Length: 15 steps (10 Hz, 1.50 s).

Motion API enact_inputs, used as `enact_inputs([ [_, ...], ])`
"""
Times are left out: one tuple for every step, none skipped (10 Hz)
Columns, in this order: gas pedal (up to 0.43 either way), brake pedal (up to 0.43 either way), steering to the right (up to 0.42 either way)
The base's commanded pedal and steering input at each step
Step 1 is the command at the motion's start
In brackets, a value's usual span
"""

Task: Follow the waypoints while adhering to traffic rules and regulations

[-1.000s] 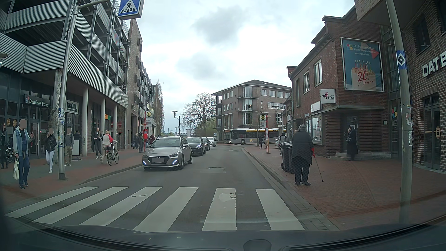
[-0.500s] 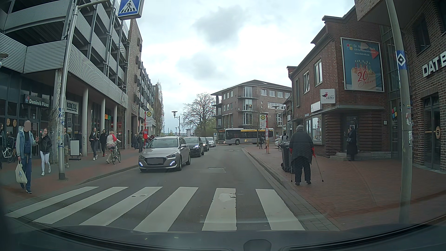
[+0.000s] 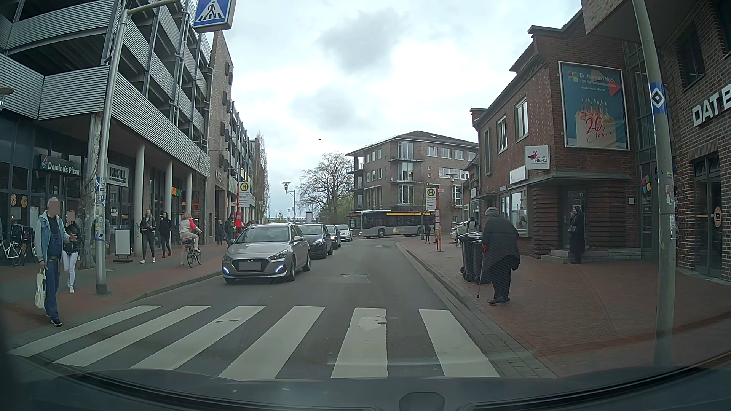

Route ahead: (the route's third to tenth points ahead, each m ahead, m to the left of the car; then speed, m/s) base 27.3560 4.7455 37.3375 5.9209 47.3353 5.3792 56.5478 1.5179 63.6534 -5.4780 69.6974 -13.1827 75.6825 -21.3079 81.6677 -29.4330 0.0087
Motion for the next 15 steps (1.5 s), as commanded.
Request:
enact_inputs([
  [0.0, 0.274, 0.001],
  [0.0, 0.274, 0.001],
  [0.0, 0.274, 0.001],
  [0.0, 0.274, 0.001],
  [0.0, 0.274, 0.001],
  [0.0, 0.268, 0.001],
  [0.0, 0.274, 0.001],
  [0.0, 0.274, 0.001],
  [0.0, 0.274, 0.001],
  [0.0, 0.274, 0.001],
  [0.0, 0.274, 0.001],
  [0.0, 0.274, 0.001],
  [0.0, 0.274, 0.001],
  [0.0, 0.274, 0.001],
  [0.0, 0.274, 0.001],
])
